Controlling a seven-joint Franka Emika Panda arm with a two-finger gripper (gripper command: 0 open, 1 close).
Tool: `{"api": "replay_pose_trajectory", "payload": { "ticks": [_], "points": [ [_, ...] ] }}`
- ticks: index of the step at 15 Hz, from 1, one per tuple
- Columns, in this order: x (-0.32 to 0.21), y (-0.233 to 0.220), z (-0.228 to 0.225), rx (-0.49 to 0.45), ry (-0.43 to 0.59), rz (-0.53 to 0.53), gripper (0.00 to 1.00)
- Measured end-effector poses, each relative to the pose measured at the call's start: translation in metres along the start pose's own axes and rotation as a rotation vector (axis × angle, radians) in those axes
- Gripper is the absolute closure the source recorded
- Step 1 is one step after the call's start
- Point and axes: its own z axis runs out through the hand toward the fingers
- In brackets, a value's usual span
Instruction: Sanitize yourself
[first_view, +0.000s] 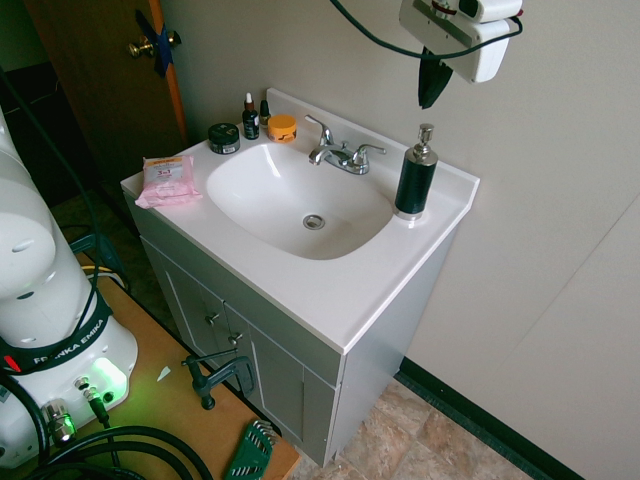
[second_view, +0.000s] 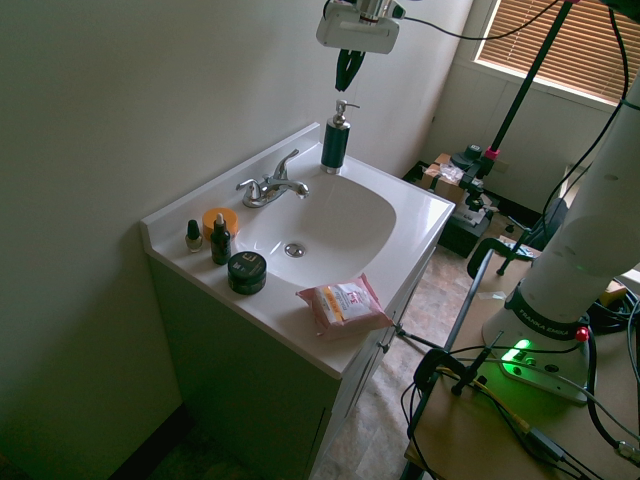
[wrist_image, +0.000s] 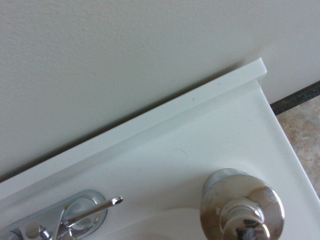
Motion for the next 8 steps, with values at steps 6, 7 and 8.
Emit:
{"api": "replay_pose_trajectory", "payload": {
  "ticks": [6, 7, 8],
  "points": [
    [0.004, 0.020, 0.028, -0.030, -0.018, 0.008, 1.00],
    [0.004, 0.020, 0.028, -0.029, -0.017, 0.007, 1.00],
    [0.004, 0.020, 0.027, -0.026, -0.015, 0.007, 1.00]
  ]
}}
